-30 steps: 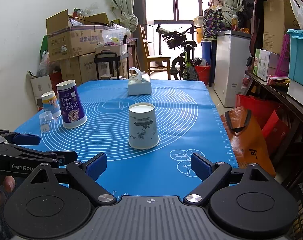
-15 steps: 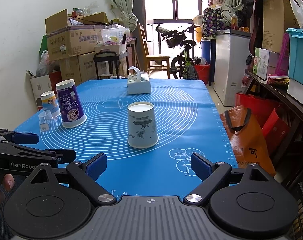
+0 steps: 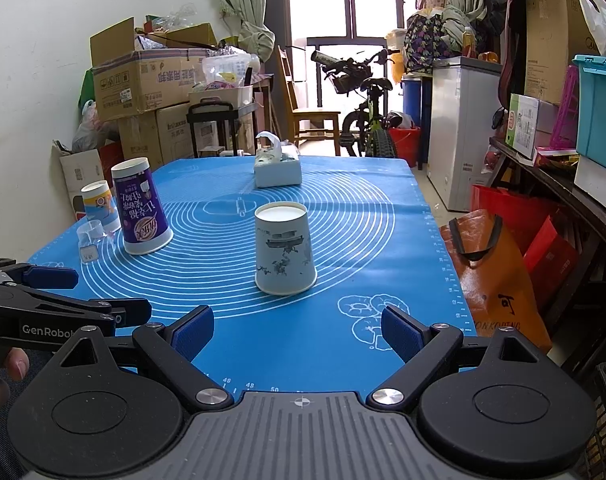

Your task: Flip cup upside down

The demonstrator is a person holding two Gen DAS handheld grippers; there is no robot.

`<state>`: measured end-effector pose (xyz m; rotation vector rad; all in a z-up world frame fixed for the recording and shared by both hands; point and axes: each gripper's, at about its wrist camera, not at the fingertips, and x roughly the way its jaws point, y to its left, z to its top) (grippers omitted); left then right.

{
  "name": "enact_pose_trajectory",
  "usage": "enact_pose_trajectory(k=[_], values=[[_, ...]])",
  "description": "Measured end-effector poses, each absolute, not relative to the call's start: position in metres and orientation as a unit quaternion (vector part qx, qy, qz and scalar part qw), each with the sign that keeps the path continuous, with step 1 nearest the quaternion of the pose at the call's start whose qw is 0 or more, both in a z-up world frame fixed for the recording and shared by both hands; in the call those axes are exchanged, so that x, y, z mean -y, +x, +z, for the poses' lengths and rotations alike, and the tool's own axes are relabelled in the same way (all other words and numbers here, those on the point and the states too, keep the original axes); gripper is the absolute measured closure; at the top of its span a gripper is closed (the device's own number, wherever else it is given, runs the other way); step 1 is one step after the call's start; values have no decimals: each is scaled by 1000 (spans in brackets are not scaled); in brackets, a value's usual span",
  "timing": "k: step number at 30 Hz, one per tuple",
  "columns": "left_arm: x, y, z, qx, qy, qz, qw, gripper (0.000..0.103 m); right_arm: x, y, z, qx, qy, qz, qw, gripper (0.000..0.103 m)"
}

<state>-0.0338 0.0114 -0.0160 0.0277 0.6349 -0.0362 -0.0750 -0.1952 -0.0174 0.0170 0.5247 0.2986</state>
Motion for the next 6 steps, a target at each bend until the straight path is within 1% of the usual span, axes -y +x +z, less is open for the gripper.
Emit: enact_pose_trajectory(k=[6], values=[[-11,-33,-17,-313,14,-17,949,6,196,-75,-18,-260,9,147,954,12]])
